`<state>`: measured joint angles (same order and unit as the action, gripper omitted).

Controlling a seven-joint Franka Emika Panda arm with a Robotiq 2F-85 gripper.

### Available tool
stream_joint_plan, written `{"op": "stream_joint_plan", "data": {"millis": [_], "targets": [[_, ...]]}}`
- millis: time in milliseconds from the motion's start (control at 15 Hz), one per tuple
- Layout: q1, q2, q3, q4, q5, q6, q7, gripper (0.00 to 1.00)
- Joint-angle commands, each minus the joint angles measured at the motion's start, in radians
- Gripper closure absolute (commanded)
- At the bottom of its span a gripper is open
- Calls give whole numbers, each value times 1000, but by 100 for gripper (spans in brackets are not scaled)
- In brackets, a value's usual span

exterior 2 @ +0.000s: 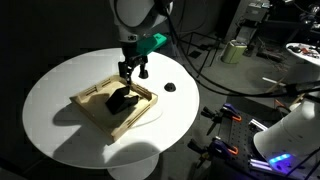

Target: Put the large black thing onto the tray

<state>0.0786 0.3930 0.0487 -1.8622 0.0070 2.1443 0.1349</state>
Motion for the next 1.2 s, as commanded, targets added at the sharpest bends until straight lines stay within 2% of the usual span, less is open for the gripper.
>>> {"op": "stream_joint_plan", "data": {"millis": [0, 200, 467, 867, 1133], "targets": [[-30, -221, -41, -219, -6, -1, 8, 0], [-66, -304, -74, -292, -28, -23, -7, 0], [-91, -364, -85, -346, -46, -48, -34, 0], [-101, -409, -87, -382, -109, -77, -140, 0], [-114, -449, -93, -409, -89, -46, -191, 0]]}}
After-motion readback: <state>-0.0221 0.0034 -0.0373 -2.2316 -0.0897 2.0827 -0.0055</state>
